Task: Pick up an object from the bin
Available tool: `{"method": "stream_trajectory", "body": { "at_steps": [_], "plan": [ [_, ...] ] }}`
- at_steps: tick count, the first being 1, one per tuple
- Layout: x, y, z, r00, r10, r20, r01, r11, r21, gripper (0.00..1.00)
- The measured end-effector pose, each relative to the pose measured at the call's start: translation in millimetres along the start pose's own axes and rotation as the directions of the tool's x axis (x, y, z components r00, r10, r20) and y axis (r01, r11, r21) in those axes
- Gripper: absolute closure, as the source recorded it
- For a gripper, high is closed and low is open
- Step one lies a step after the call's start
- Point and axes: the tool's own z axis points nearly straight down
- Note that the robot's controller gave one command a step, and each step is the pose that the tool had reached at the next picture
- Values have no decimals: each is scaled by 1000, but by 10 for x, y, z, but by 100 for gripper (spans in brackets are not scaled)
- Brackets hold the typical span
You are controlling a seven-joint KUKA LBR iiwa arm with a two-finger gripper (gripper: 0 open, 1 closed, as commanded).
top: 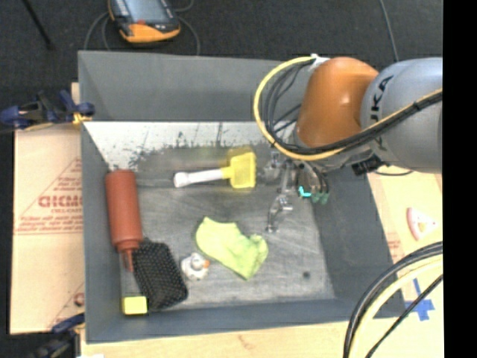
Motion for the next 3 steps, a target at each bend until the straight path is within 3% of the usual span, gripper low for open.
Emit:
{"method": "stream_trajectory", "body": {
  "at_steps": [1, 2, 3],
  "plan": [
    [-19, -2, -46, 1000, 0, 8, 0, 1000, 1, 0],
    [429, 411, 715, 1000, 29, 11, -29, 1000, -3, 0],
    [534, 422, 493, 999, 37, 1, -37, 999, -3, 0]
  ]
}}
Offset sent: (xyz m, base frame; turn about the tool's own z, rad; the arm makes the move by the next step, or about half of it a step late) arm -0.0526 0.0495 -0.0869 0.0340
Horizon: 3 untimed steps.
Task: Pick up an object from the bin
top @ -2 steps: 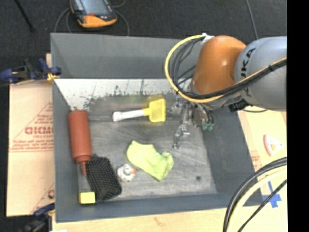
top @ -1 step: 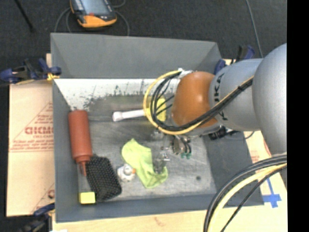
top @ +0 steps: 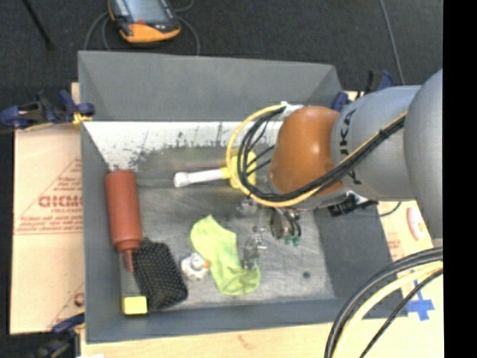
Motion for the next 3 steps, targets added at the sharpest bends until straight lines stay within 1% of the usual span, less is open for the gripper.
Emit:
{"method": "stream_trajectory", "body": {
  "at_steps": [1, 2, 3],
  "plan": [
    [-117, 355, -61, 960, 279, 7, -279, 960, -2, 0],
    [-9, 571, 202, 814, 581, 5, -581, 814, -3, 0],
    [135, 544, 338, 882, 471, 11, -471, 882, -4, 100]
  ]
}}
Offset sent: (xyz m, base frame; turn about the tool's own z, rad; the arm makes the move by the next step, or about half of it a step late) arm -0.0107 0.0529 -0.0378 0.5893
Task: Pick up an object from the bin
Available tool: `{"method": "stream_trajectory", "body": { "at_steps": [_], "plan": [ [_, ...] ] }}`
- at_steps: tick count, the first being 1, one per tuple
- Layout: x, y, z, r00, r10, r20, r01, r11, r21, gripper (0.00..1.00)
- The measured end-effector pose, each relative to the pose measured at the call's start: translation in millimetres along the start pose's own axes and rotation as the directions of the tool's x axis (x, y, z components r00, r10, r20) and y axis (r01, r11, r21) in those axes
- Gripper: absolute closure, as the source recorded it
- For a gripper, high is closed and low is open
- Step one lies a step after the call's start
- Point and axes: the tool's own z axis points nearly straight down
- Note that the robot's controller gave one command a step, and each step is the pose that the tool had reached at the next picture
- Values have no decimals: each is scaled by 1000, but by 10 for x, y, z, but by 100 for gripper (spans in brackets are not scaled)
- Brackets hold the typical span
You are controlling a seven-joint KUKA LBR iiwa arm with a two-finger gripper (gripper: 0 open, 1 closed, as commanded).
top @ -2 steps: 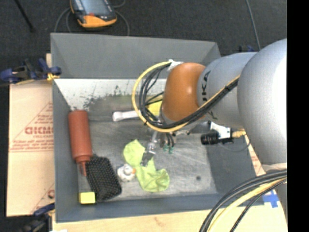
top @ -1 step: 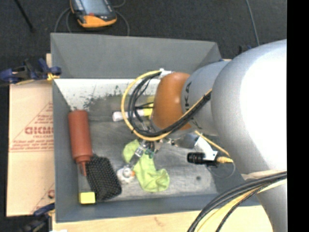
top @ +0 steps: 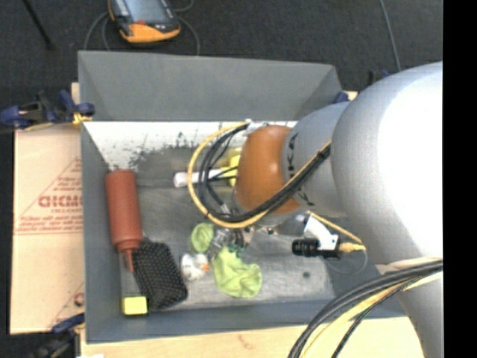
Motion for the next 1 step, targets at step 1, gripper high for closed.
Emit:
{"method": "stream_trajectory", "body": {
  "at_steps": [1],
  "plan": [
    [0, 0, 0, 1000, 0, 0, 0, 1000, 0, 100]
  ]
}}
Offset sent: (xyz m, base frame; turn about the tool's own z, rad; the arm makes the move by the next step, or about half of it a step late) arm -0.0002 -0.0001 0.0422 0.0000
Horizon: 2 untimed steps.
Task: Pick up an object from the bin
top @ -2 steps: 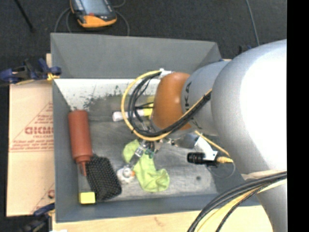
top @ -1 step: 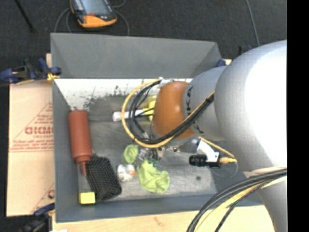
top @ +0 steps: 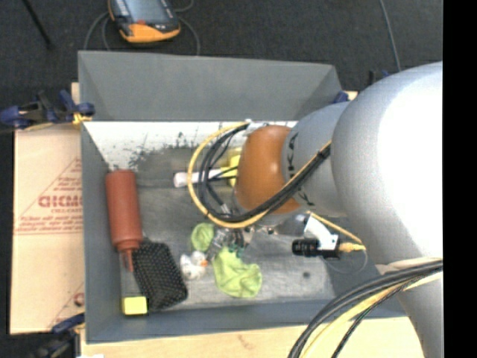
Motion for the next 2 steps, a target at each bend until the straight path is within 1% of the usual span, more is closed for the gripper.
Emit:
{"method": "stream_trajectory", "body": {
  "at_steps": [1, 2],
  "plan": [
    [8, -6, -37, 1000, -1, -4, 1, 1000, 2, 100],
    [18, -13, -173, 1000, -1, -9, 1, 1000, 5, 100]
  ]
}}
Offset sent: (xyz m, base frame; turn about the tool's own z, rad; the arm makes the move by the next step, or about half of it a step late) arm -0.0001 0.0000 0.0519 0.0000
